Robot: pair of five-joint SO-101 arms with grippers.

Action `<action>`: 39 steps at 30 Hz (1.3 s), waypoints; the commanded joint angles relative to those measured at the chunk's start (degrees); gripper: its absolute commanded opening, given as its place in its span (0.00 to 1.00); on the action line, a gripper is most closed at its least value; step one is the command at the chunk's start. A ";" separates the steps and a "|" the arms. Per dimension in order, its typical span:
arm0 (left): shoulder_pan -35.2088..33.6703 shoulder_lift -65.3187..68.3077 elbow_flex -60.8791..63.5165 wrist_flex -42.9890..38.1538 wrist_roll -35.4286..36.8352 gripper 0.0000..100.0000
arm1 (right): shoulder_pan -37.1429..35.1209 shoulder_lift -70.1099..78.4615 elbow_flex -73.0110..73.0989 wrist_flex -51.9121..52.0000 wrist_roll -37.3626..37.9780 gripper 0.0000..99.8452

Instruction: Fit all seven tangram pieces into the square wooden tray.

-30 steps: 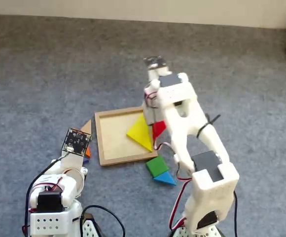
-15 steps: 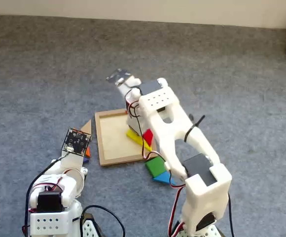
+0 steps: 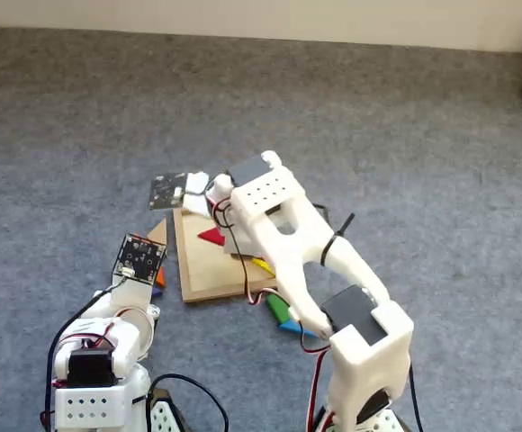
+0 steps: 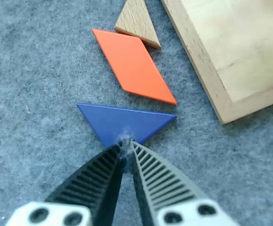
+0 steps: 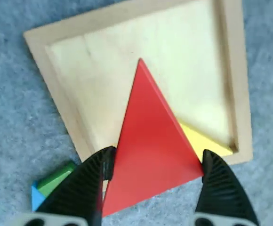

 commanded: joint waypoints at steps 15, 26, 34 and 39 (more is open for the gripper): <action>-0.57 -0.31 1.19 0.26 0.35 0.01 | -5.41 -4.18 8.92 -6.02 1.14 0.17; -0.57 -0.31 1.19 0.26 0.35 0.01 | -6.29 -4.44 9.89 -6.73 0.53 0.32; -0.57 -0.31 1.19 0.26 0.35 0.01 | -6.29 -4.70 9.80 -6.55 -2.11 0.33; -0.57 -0.31 1.19 0.26 0.35 0.01 | -6.11 -10.51 9.89 -3.03 -2.20 0.33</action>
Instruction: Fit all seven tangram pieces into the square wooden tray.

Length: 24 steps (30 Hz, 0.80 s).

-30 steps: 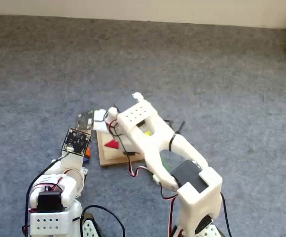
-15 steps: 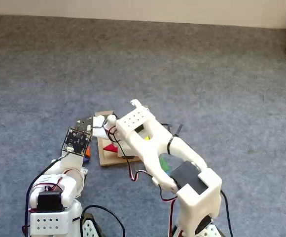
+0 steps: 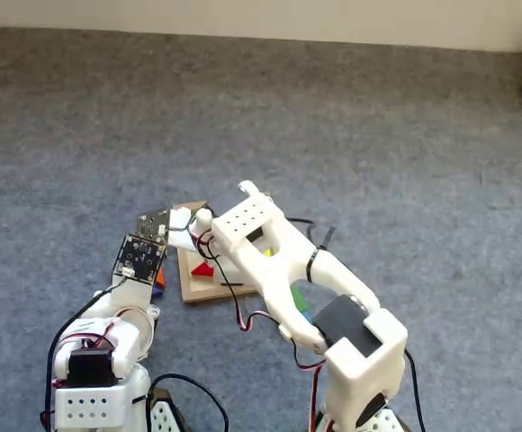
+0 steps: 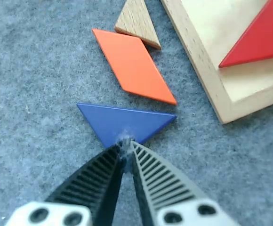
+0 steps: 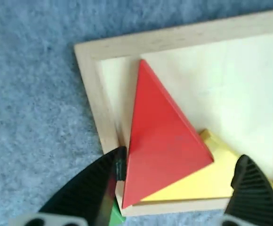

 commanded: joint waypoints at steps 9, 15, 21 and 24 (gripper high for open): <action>-0.57 -0.31 1.19 0.26 0.35 0.01 | 5.05 -14.64 3.82 -3.12 -5.27 0.26; -0.57 -0.31 1.19 0.26 0.35 0.01 | 6.46 -14.29 9.10 -10.42 -5.27 0.11; -0.57 -0.31 1.19 0.26 0.35 0.01 | 8.84 -14.37 11.03 -16.22 -17.23 0.04; -0.57 -0.31 1.19 0.26 0.35 0.01 | 10.51 -14.37 11.21 -20.26 -25.93 0.04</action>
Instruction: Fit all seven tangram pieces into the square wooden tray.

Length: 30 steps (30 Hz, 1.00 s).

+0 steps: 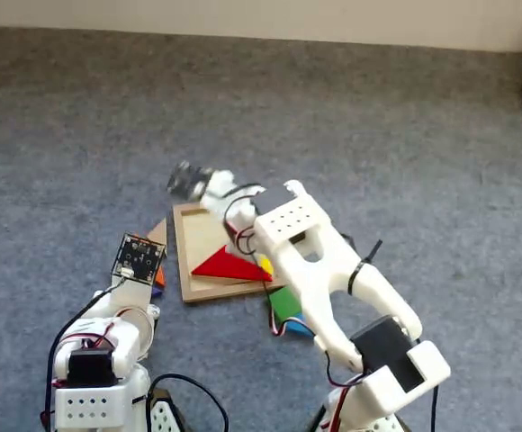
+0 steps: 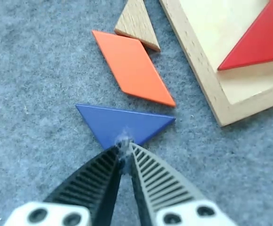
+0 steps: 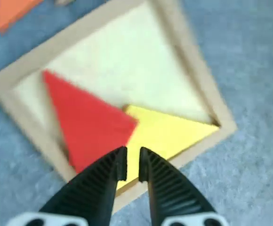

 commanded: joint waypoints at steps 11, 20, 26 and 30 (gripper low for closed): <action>-0.57 -0.31 1.19 0.18 0.35 0.01 | -1.63 5.85 -0.57 -5.85 -9.93 0.04; -0.57 -0.31 1.19 0.18 0.35 0.01 | -4.88 6.29 -0.75 -0.48 -9.93 0.04; -0.57 -0.31 1.19 0.18 0.35 0.01 | -1.36 2.68 -0.84 -0.66 -10.37 0.04; -0.57 -0.31 1.19 0.18 0.35 0.01 | -0.13 -2.51 -0.40 -1.36 -10.37 0.04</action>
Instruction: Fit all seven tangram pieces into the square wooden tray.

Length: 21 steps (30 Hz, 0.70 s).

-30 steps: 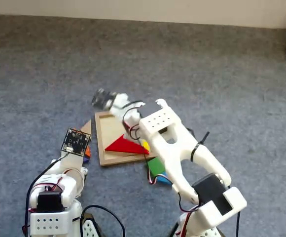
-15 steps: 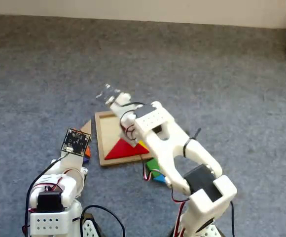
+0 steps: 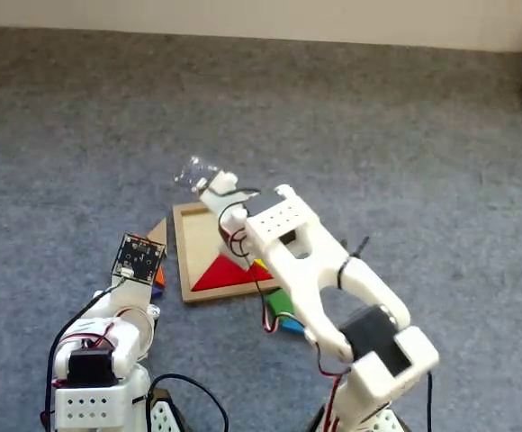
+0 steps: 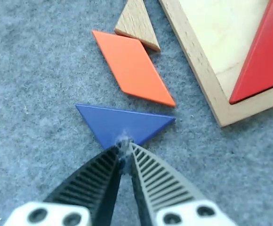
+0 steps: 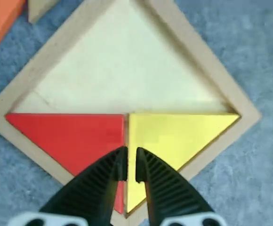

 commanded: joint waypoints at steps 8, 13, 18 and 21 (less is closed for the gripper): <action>-0.57 -0.31 1.19 0.18 0.35 0.01 | 1.36 -2.59 4.79 -12.35 -0.26 0.04; -0.57 -0.31 1.19 0.18 0.35 0.01 | 1.63 3.38 4.79 -12.00 3.52 0.04; -0.57 -0.31 1.19 0.18 0.35 0.01 | 1.27 3.65 2.86 -4.18 9.93 0.04; -0.57 -0.31 1.19 0.18 0.35 0.01 | 1.54 3.91 -1.01 1.63 10.02 0.04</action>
